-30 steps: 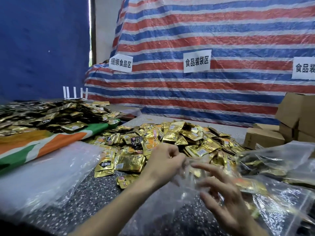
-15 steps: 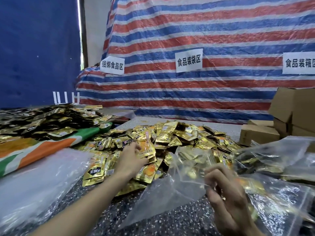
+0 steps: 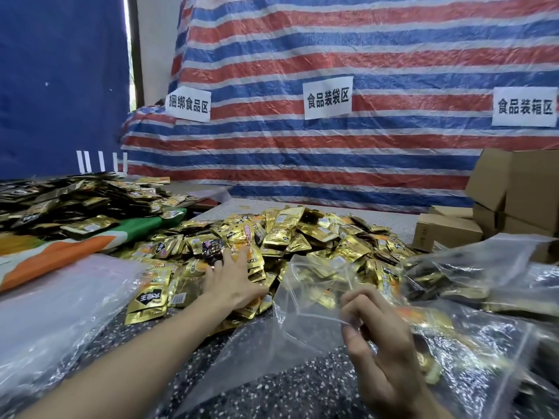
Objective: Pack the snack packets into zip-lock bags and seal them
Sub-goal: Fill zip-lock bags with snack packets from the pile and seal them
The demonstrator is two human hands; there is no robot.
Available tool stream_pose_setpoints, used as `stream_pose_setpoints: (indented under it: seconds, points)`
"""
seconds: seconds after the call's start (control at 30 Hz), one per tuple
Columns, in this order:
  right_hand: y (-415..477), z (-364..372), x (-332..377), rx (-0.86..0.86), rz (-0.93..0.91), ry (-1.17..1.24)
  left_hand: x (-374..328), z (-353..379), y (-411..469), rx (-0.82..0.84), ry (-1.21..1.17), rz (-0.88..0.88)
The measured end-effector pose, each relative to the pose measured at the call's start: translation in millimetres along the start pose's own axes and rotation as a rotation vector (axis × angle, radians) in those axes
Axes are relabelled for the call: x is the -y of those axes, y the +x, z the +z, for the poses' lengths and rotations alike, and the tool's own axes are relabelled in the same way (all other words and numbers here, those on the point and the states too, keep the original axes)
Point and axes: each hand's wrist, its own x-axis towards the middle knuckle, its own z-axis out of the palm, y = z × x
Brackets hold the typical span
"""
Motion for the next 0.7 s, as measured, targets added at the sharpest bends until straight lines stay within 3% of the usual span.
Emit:
stream_pose_setpoints:
  seconds: [0.1, 0.33, 0.5, 0.6, 0.7]
  points:
    - [-1.3, -1.1, -0.5, -0.001, 0.004, 0.003, -8.1, -5.6, -5.6, -0.048, -0.035, -0.023]
    - [-4.9, 2.3, -12.3, -0.003, 0.030, 0.012, -10.7, -29.7, -15.4, -0.251, -0.539, -0.012]
    - [-4.7, 2.8, -7.3, 0.018, 0.012, 0.008, 3.2, -81.1, -18.6, -0.462, -0.690, -0.034]
    - [-5.0, 1.4, -6.2, 0.009, 0.015, 0.012, 4.9, -118.5, -27.2, -0.459, -0.861, -0.007]
    - [-5.4, 0.9, -5.6, 0.018, 0.011, 0.008, -3.3, -150.8, -43.4, -0.337, -1.060, -0.019]
